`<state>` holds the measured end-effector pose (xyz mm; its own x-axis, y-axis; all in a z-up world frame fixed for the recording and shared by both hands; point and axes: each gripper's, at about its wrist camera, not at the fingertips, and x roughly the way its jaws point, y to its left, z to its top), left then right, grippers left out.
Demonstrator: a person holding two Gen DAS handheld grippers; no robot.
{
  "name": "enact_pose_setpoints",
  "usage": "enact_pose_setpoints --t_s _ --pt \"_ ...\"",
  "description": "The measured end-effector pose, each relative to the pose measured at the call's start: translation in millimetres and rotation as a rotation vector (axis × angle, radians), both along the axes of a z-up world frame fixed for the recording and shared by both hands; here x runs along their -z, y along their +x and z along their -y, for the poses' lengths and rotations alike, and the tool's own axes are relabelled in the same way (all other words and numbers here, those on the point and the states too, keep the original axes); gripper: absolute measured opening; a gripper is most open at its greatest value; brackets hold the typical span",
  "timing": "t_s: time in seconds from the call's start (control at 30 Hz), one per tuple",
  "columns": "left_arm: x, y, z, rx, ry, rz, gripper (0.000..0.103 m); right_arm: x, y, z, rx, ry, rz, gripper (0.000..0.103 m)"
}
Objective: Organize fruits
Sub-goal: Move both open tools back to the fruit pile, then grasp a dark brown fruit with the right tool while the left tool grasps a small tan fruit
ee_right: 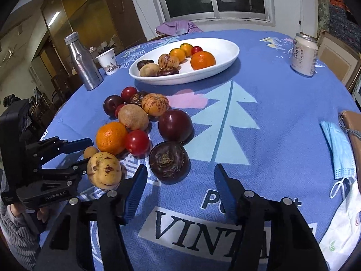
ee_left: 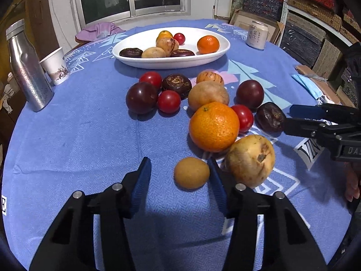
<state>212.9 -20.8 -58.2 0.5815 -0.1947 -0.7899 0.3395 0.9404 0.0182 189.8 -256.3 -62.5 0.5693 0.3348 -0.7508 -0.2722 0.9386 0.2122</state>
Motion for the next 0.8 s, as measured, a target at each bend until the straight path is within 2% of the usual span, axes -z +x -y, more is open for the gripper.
enact_pose_setpoints --t_s 0.1,0.2,0.33,0.37,0.4,0.47,0.63,0.8 --pt "1 4 4 -0.002 0.006 0.008 0.05 2 4 -10 -0.01 -0.044 0.008 0.059" --pt "0 2 7 0.009 0.007 0.014 0.046 5 7 -17 -0.029 -0.065 0.0 0.053" --pt "0 4 4 0.018 -0.029 0.003 0.037 6 9 -21 -0.033 -0.076 0.008 0.052" --pt "-1 4 4 0.018 -0.034 0.004 0.03 6 9 -23 -0.041 -0.079 0.01 0.045" --pt "-1 4 4 0.018 -0.039 0.005 0.029 6 9 -25 -0.052 -0.08 0.012 0.041" --pt "-1 4 3 0.016 -0.045 0.006 0.029 6 8 -27 -0.059 -0.091 0.021 0.041" --pt "-8 0 -5 -0.011 -0.078 0.039 0.029 4 10 -12 -0.026 -0.012 0.012 0.041" --pt "-35 -2 -23 -0.064 -0.152 0.094 0.029 -16 3 12 0.033 0.087 0.066 0.04"
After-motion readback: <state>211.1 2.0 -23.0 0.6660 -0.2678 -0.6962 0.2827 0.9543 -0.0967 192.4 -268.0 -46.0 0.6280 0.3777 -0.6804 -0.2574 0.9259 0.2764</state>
